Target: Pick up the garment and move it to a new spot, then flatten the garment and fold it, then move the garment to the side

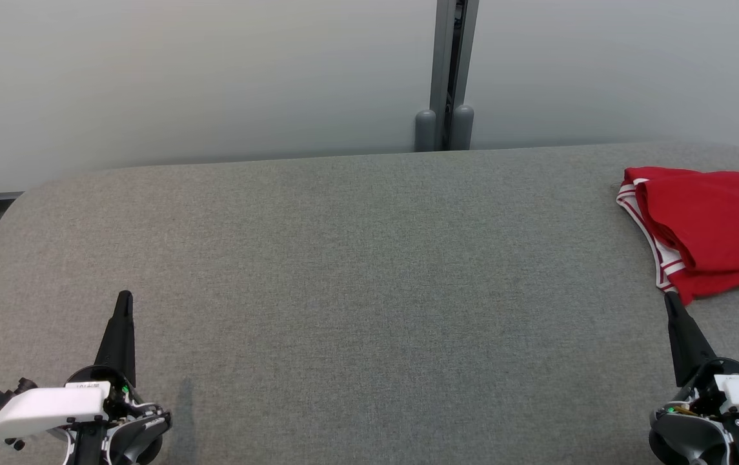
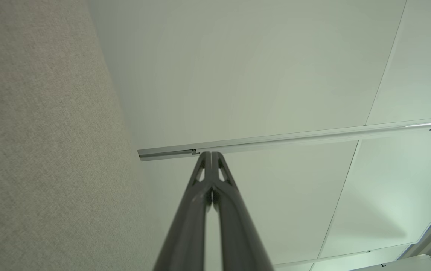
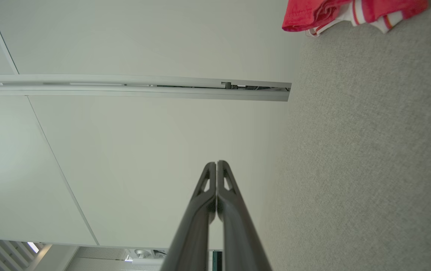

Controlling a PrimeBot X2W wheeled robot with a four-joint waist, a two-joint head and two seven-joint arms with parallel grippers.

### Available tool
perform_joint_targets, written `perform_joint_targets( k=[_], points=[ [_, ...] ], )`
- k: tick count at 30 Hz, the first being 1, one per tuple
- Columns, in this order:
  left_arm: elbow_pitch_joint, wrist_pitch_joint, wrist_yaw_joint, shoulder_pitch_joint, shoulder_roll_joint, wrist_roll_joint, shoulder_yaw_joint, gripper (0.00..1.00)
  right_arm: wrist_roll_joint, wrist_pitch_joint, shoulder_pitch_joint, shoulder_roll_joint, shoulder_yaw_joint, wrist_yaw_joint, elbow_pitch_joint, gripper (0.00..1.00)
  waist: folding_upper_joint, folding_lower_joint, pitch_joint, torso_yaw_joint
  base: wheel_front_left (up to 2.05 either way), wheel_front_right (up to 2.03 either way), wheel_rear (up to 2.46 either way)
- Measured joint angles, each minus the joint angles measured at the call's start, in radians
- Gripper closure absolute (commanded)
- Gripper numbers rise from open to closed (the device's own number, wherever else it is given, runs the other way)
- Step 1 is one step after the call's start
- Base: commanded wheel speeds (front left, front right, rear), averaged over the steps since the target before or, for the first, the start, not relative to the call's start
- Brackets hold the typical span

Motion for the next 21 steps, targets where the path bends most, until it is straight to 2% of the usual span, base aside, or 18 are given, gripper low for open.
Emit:
perform_joint_targets(
  k=[21],
  points=[
    [0.0,0.0,0.0,0.0,0.0,0.0,0.0,1.0,0.0,0.0,0.0,0.0,-0.001,0.0,0.0,1.0,0.0,0.0,0.0,0.0,0.0,0.0,0.0]
  ],
)
